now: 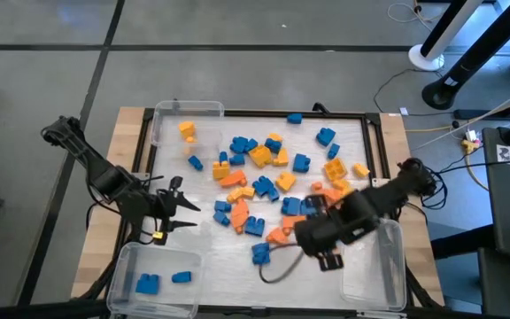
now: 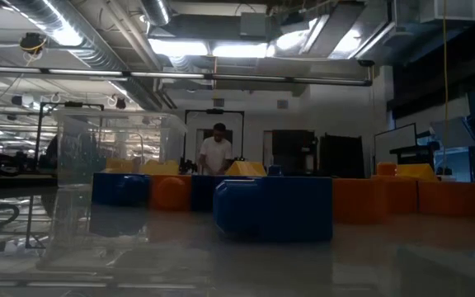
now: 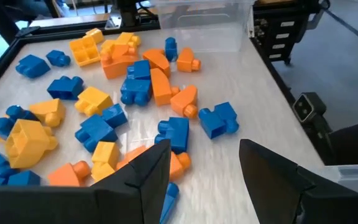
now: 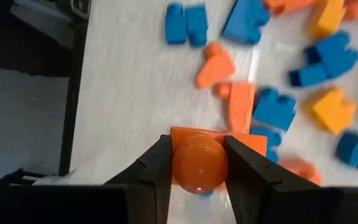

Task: Sort blocks
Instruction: Put the orange game piece into the bottom right transparent bin

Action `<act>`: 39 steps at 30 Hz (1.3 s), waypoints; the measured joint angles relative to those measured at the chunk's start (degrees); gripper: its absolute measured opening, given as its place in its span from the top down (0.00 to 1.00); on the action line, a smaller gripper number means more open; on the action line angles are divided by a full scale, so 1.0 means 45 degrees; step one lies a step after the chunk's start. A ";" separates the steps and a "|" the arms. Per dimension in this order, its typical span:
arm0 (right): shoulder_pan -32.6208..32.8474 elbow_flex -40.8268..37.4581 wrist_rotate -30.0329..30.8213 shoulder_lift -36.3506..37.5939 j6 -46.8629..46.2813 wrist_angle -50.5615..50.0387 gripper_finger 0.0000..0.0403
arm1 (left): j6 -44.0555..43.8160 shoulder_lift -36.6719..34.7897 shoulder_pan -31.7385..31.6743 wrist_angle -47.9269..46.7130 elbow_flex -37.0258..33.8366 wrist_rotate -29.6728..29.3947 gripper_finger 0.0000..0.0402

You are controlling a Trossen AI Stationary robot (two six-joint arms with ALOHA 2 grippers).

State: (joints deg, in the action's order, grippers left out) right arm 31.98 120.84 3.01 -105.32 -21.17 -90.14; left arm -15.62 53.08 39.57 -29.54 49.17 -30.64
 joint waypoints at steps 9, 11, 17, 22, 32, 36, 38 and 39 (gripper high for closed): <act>0.2899 -0.0150 0.1253 0.0104 -0.3636 0.0037 0.71 | -0.0083 0.0660 0.0005 0.0053 0.0000 -0.0022 0.55; 0.3631 -0.0150 0.1712 0.0104 -0.4549 0.0033 0.71 | -0.0092 0.0840 0.0005 0.0049 -0.0005 -0.0022 0.55; 0.5549 -0.0918 0.2765 0.0108 -0.7560 0.0032 0.71 | -0.0363 0.1256 0.0004 0.0091 -0.0005 -0.0022 0.55; 0.6555 -0.2343 0.2761 0.0108 -0.9566 0.0024 0.70 | -0.0473 0.1442 0.0005 0.0470 -0.0005 -0.0022 0.55; 0.6884 -0.4547 0.1761 0.0108 -1.0296 0.0034 0.70 | 0.0160 0.1537 0.0005 0.1531 -0.0010 -0.0041 0.55; 0.6802 -0.5165 0.1092 0.0108 -1.0249 0.0029 0.70 | -0.0011 0.1673 -0.0006 0.1561 -0.0010 -0.0039 0.55; 0.6802 -0.5347 0.0912 0.0104 -1.0246 0.0056 0.70 | -0.0012 0.1826 -0.0068 0.1638 -0.0010 -0.0032 0.55; 0.6802 -0.5420 0.0855 0.0104 -1.0248 0.0053 0.70 | -0.0013 0.1930 -0.0116 0.1754 -0.0010 -0.0030 0.55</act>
State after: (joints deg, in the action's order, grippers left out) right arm 62.59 96.45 6.85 -104.86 -67.29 -89.90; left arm -15.67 61.76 39.05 -21.64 49.12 -30.78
